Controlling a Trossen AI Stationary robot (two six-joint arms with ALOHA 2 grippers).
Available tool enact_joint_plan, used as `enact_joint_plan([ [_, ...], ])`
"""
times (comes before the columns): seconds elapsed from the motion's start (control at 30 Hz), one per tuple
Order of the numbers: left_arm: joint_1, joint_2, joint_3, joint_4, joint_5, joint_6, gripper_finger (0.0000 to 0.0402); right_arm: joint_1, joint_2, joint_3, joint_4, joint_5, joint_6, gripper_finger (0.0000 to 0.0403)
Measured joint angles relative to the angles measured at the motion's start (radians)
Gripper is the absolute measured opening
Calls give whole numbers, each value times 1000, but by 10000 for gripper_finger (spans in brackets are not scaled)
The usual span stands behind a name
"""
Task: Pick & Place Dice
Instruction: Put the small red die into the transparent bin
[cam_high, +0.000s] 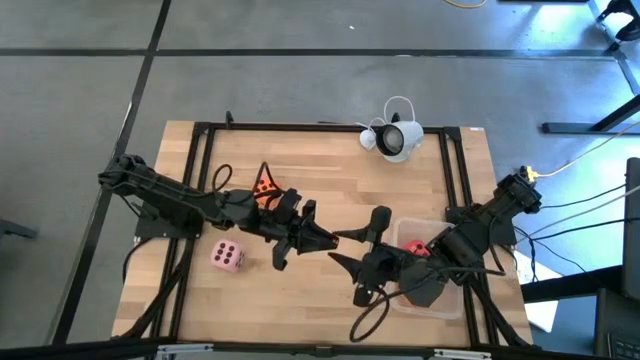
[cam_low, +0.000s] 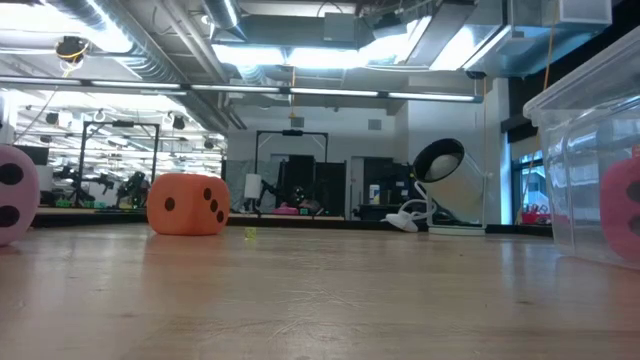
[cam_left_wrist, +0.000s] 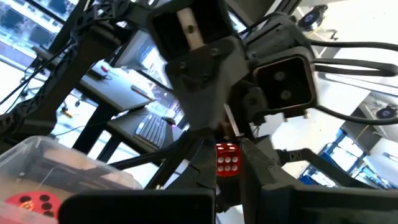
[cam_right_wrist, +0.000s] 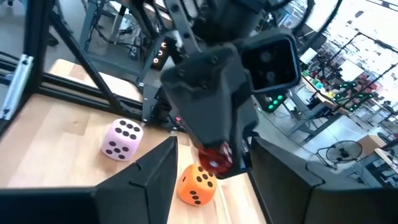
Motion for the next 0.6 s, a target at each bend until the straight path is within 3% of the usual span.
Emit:
enact_joint_plan([
  [0.23,1,0,0,8,11,-9,10,-17,0,0,3,-31,-1,179],
  [0.6,18,0,0,12,18,-19,10,-18,0,0,27,-18,-9,106],
])
